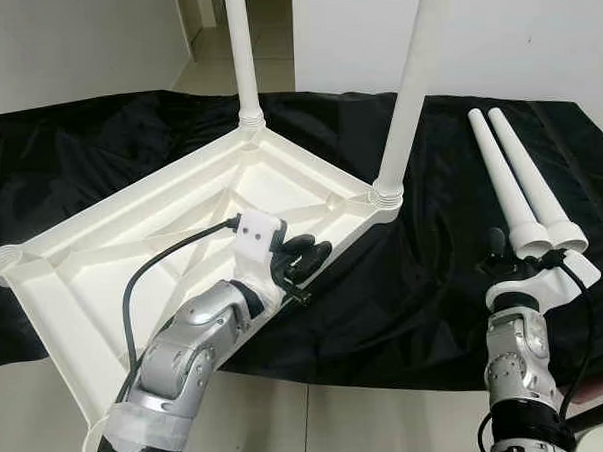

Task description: Building children table

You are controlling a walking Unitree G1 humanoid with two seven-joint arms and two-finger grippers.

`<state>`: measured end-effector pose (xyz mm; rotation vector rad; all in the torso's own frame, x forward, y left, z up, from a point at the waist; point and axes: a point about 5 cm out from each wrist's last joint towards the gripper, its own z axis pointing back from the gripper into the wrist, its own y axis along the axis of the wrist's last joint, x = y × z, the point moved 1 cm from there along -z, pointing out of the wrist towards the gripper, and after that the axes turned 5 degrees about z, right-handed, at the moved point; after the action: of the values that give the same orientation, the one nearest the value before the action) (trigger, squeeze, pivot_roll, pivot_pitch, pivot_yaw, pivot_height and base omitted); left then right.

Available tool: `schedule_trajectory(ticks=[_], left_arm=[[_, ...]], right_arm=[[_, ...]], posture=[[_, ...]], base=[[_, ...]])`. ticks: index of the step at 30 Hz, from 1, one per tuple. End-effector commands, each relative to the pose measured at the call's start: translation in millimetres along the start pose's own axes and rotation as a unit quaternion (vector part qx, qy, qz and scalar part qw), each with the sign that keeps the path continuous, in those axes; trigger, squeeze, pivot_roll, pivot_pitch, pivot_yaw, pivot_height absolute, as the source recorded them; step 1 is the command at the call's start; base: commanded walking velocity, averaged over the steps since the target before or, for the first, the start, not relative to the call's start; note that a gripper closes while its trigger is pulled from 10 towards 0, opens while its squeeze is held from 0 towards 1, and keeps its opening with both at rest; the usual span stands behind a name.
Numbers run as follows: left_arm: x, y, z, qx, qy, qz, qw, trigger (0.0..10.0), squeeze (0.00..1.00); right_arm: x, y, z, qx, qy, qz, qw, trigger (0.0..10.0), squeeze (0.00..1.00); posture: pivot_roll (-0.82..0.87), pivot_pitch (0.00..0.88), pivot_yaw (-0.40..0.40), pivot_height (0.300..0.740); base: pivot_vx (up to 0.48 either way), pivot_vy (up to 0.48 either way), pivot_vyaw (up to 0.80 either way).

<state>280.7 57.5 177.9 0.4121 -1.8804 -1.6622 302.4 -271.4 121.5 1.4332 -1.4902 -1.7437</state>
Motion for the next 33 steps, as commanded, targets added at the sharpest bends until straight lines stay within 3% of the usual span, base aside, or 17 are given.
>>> schedule_trajectory(ticks=[1,9,19,33], left_arm=[[11.0,-2,2.4,-0.014,-0.068,0.000,0.998,10.0,0.00],[23.3,0,9.0,-0.024,-0.096,-0.009,0.995,10.0,0.00],[23.7,1,10.5,-0.026,-0.095,-0.009,0.995,10.0,0.00],[24.2,7,12.2,-0.027,-0.094,-0.013,0.995,10.0,0.00]], right_arm=[[-0.6,1,-2.3,0.005,0.002,-0.005,1.000,10.0,0.00],[-0.3,2,-10.4,0.013,0.003,-0.006,1.000,10.0,0.00],[-1.8,2,-13.9,0.014,0.006,-0.007,1.000,10.0,0.00],[-5.7,0,-34.8,-0.004,0.035,0.000,0.999,10.0,0.00]], posture=[[-0.06,0.050,0.030,0.740],[-0.03,0.059,0.033,0.740],[-0.03,0.063,0.035,0.740],[-0.02,0.062,0.061,0.740]], base=[[0.000,0.000,0.00],[0.000,0.000,0.00],[0.000,0.000,0.00],[0.000,0.000,0.00]])
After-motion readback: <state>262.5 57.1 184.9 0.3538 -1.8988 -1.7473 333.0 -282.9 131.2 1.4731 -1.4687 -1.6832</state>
